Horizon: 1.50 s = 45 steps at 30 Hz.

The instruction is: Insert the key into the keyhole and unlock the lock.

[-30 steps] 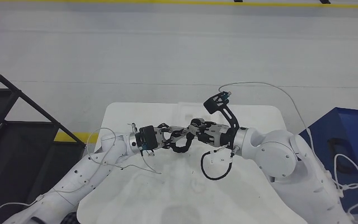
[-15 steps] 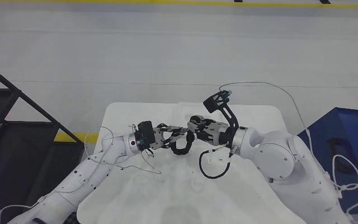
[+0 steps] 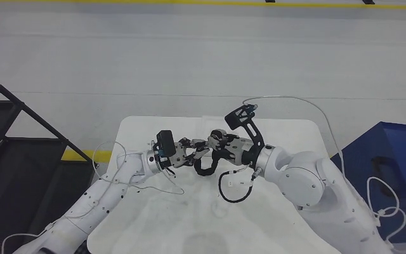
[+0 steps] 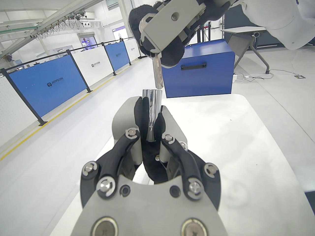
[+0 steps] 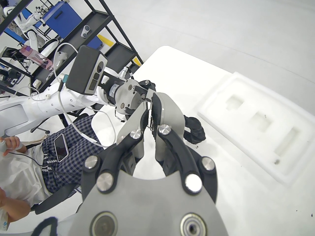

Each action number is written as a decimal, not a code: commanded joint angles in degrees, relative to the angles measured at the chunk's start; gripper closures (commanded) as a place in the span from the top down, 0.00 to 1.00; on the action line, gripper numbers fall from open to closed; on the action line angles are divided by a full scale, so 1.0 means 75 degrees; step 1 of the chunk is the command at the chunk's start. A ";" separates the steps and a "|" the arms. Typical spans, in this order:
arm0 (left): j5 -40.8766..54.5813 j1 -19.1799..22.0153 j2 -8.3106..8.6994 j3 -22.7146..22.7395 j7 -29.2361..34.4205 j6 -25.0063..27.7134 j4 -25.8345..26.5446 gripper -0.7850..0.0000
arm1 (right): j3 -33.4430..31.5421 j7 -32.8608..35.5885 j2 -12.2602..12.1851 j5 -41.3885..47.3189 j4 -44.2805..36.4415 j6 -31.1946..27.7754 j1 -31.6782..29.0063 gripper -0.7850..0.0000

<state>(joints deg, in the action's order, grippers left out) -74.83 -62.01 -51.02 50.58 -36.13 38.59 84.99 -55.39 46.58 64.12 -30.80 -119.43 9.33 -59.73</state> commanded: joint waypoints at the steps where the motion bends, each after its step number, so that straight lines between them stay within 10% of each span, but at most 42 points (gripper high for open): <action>1: -0.0047 -0.0018 -0.0016 0.0025 -0.0020 0.0001 0.0004 0.00 | 0.0001 -0.0023 0.0009 -0.0057 0.0007 0.0050 -0.0003 0.00; 45: -0.0397 -0.0288 -0.0313 0.0510 -0.0243 0.0421 -0.0040 0.00 | -0.0130 -0.0653 0.0202 -0.0231 0.0180 -0.0238 -0.0285 0.00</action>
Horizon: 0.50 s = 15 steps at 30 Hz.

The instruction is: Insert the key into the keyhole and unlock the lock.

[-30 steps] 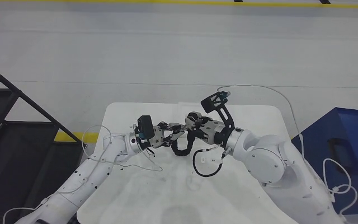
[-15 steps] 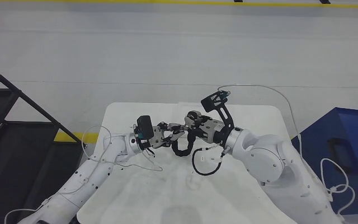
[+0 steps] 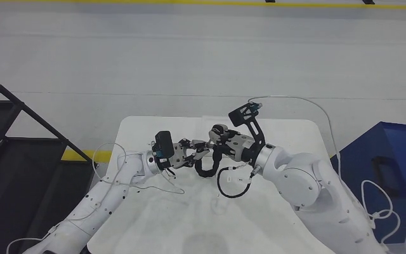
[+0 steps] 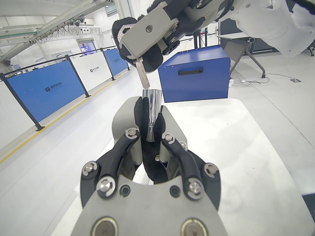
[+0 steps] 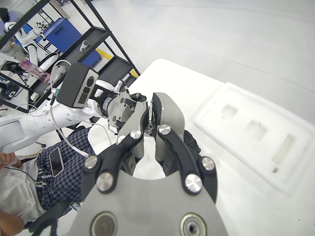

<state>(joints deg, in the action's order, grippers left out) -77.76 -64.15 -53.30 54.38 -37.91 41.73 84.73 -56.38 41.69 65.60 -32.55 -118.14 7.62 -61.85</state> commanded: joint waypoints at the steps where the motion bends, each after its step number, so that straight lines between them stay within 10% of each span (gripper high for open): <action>1: -0.0012 -0.0004 -0.0014 0.0004 -0.0008 0.0004 -0.0008 0.00 | 0.0003 0.0000 0.0007 0.0002 0.0016 -0.0010 -0.0008 0.00; 15: -0.0135 -0.0021 -0.0119 0.0072 -0.0133 0.0021 -0.0100 0.00 | -0.0047 0.0083 0.0056 0.0105 0.0064 -0.0097 -0.0099 0.00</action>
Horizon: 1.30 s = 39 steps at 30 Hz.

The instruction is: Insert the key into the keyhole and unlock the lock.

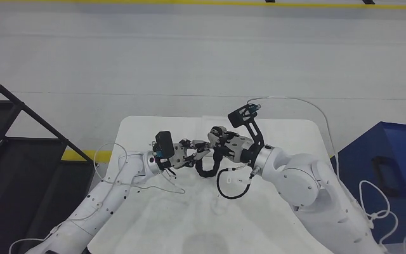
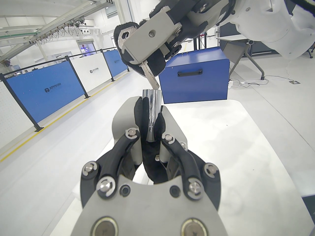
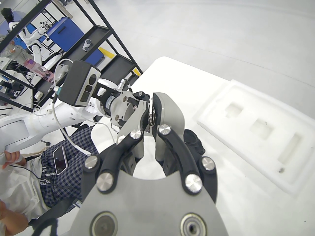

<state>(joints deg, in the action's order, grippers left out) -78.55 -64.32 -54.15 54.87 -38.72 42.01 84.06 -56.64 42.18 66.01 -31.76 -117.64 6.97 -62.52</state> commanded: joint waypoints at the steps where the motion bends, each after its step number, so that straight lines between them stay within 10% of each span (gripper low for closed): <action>1: -0.0057 0.0000 -0.0014 0.0007 -0.0058 -0.0013 -0.0026 0.00 | -0.0037 0.0046 -0.0002 -0.0009 -0.0026 -0.0012 -0.0020 0.00; 17: -0.0068 0.0001 -0.0016 0.0007 -0.0070 -0.0012 -0.0034 0.00 | -0.0207 0.0543 -0.0044 -0.0111 -0.0210 0.0040 -0.0086 0.00; 24: 0.0247 -0.0179 -0.0107 -0.0060 0.0198 -0.0429 0.0081 0.00 | -0.0562 -0.0603 -0.0068 -0.0612 -0.0728 0.0461 -0.0735 0.00; 39: -0.0276 0.0203 -0.0722 -0.1215 -0.1971 -0.1413 -0.0715 0.00 | -0.0329 -0.0862 -0.0122 -0.1892 -0.1700 -0.0171 -0.1619 0.00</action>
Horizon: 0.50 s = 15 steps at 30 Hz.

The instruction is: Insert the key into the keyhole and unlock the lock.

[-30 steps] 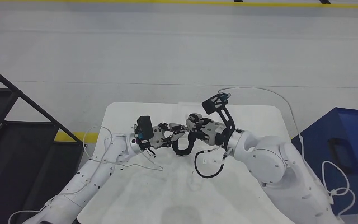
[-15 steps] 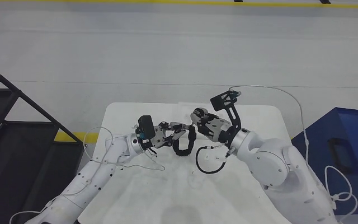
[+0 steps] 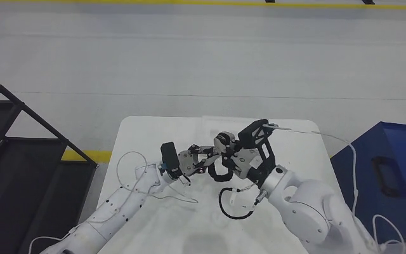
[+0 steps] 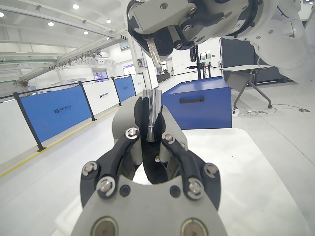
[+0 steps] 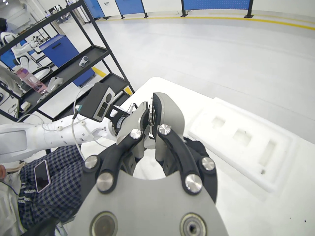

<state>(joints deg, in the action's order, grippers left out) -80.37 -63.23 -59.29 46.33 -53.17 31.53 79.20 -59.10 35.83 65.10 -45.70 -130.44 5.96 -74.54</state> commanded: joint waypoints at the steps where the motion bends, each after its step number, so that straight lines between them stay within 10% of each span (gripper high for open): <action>1: -0.0079 0.0130 -0.0089 -0.0168 -0.0121 -0.0050 -0.0149 0.00 | -0.0001 -0.0026 -0.0003 -0.0095 0.0005 -0.0069 -0.0052 0.00; 15: 0.0244 0.0535 -0.0676 -0.0785 -0.0793 -0.0602 -0.1141 0.00 | -0.0249 -0.0442 -0.0052 -0.1376 -0.0275 0.0163 -0.0927 0.00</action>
<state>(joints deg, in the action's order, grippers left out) -78.85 -59.15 -64.24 40.51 -59.12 26.84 70.84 -60.97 32.61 64.71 -55.79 -132.64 7.29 -81.33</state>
